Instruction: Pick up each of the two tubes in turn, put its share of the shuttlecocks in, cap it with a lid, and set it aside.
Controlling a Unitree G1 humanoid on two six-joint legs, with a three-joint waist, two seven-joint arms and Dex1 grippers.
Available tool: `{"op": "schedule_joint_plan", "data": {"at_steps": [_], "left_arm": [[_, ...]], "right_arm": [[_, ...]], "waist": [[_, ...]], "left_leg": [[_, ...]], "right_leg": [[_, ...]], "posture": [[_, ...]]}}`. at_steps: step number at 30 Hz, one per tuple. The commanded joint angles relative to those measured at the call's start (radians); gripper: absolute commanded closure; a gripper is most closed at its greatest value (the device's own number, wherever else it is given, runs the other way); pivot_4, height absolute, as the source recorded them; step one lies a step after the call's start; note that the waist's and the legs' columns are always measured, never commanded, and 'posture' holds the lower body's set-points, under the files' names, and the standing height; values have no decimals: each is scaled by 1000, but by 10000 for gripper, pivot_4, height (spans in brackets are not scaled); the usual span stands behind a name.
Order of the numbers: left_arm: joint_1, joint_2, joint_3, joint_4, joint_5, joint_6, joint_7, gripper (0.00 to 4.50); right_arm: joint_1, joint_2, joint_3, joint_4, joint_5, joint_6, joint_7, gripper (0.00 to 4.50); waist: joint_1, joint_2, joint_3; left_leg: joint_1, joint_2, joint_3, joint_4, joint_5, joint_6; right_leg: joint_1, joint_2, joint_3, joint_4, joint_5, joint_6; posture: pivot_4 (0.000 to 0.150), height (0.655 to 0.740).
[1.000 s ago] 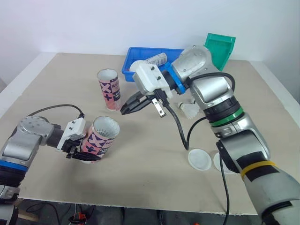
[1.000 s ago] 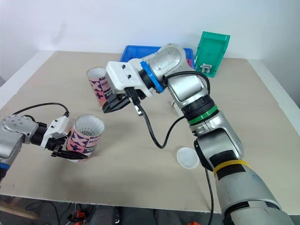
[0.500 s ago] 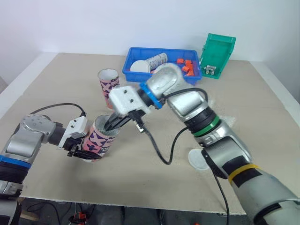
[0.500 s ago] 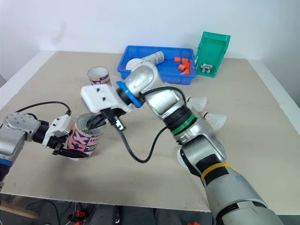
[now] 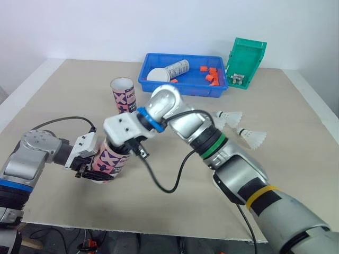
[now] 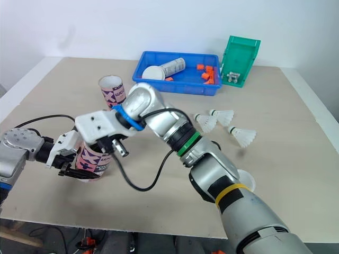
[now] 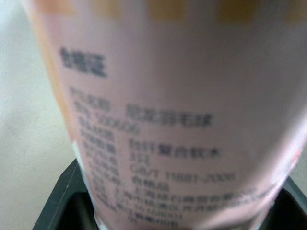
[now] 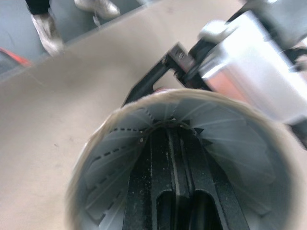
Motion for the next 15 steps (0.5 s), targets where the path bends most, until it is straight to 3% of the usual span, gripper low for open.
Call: {"op": "schedule_joint_plan", "data": {"at_steps": [1,11,15], "left_arm": [[10,0,1,-16,-1,-3,7,17416],[-20,-55,51,-48,-70,7,40,17416],[-34,-103,90,-109,-138,26,87,17416]], "right_arm": [[-86,-71,-116,-9,60,20,33,44141],[73,-365,-176,-242,97,80,94,44141],[264,-530,-250,-451,149,208,58,44141]], "waist": [[0,0,0],[1,-2,1],[1,-3,1]], "left_leg": [[0,0,0,0,0,0],[-1,0,0,0,0,0],[-5,0,-1,0,0,0]], "right_leg": [[0,0,0,0,0,0],[-1,0,0,0,-1,0],[-4,0,0,0,1,3]], "posture": [[1500,7079],[1500,7079],[1500,7079]]}}
